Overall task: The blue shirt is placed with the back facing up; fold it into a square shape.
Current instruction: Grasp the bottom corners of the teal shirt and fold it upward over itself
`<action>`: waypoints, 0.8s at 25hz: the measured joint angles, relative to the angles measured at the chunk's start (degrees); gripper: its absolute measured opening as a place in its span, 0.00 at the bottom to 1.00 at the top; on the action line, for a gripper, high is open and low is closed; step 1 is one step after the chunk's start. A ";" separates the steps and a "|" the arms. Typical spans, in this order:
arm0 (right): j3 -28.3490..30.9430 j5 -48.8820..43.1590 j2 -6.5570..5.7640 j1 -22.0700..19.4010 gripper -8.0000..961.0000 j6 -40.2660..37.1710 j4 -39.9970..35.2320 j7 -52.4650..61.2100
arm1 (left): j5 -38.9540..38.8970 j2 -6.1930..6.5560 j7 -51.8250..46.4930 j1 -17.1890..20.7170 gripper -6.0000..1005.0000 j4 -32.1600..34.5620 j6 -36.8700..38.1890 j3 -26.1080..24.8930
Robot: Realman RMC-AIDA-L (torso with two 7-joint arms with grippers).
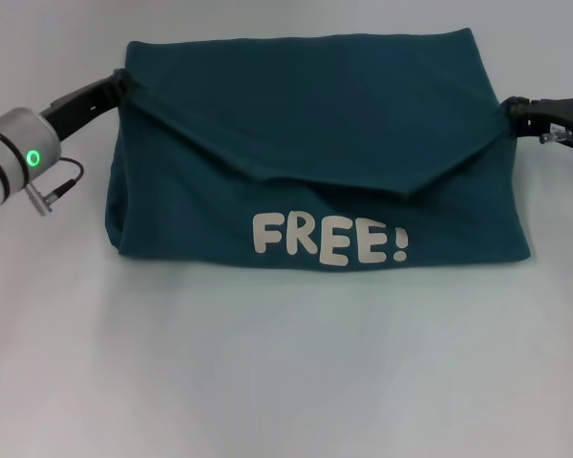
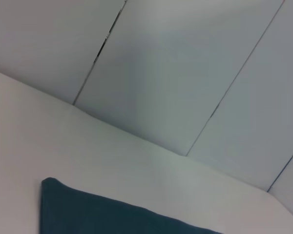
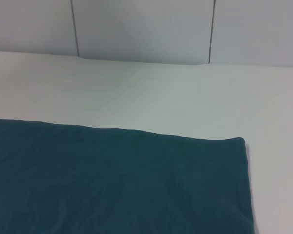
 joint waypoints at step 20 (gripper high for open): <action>0.10 1.23 1.87 -0.32 0.06 3.29 2.14 -2.96 | 0.27 -1.35 4.35 0.27 0.14 -1.82 -3.92 0.79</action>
